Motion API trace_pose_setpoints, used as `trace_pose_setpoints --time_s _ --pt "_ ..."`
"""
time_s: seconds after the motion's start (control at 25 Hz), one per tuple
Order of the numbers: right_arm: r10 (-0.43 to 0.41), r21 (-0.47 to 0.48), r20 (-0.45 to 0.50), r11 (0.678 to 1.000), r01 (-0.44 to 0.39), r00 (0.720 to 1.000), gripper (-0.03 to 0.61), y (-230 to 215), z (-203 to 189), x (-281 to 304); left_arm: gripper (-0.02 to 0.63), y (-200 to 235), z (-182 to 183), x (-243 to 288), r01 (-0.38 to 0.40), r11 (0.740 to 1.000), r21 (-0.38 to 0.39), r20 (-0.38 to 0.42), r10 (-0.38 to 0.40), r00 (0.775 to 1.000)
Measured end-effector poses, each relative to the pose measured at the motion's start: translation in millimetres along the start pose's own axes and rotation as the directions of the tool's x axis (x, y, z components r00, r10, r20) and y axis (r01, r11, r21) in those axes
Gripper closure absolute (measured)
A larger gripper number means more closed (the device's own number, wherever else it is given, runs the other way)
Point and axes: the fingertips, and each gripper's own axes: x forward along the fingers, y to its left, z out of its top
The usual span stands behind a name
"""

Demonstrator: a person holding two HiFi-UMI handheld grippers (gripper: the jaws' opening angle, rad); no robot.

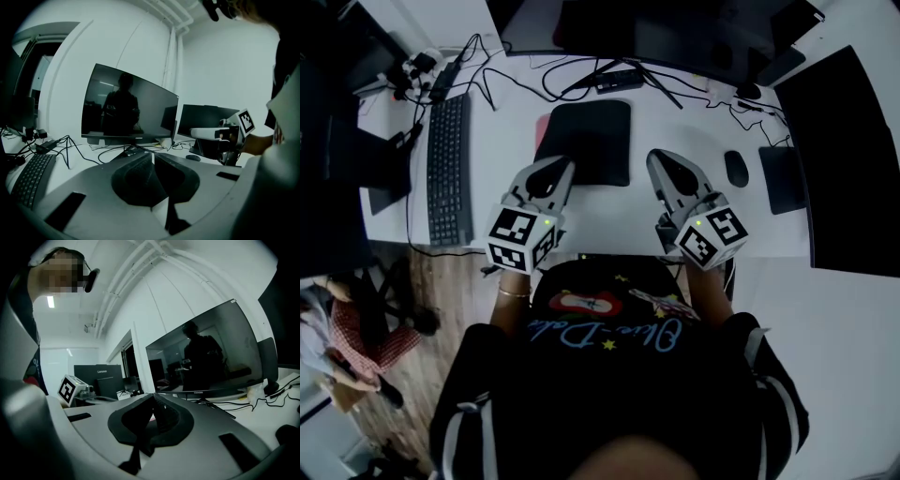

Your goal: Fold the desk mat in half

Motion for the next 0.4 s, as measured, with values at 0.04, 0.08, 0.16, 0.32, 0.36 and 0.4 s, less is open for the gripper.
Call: trace_pose_setpoints --time_s 0.04,0.08,0.16,0.32,0.36,0.4 --pt "0.004 -0.005 -0.004 1.0 -0.004 1.0 0.578 1.4 -0.2 1.4 0.598 1.9 -1.7 -1.5 -0.005 1.0 0.002 -0.005 0.005 1.0" --pt "0.008 -0.009 -0.007 1.0 -0.008 1.0 0.578 2.8 -0.5 2.7 0.598 4.3 -3.0 -3.2 -0.011 1.0 0.004 -0.009 0.011 1.0" --pt "0.015 -0.012 -0.01 1.0 -0.015 1.0 0.578 5.5 -1.1 5.2 0.598 9.3 -4.4 -6.9 -0.025 1.0 0.004 -0.012 0.025 1.0" --pt "0.022 -0.014 -0.014 1.0 -0.023 1.0 0.578 10.1 -2.4 8.7 0.598 14.0 -4.1 -11.7 -0.033 0.999 -0.015 -0.001 0.033 0.999" --pt "0.024 -0.015 -0.014 1.0 -0.024 1.0 0.578 10.7 -2.6 9.6 0.598 14.6 -3.9 -12.3 -0.034 0.999 -0.019 0.002 0.034 0.999" --pt "0.026 -0.016 -0.014 1.0 -0.026 1.0 0.578 11.3 -2.7 10.6 0.598 15.3 -3.6 -12.7 -0.036 0.999 -0.022 0.005 0.036 0.999"
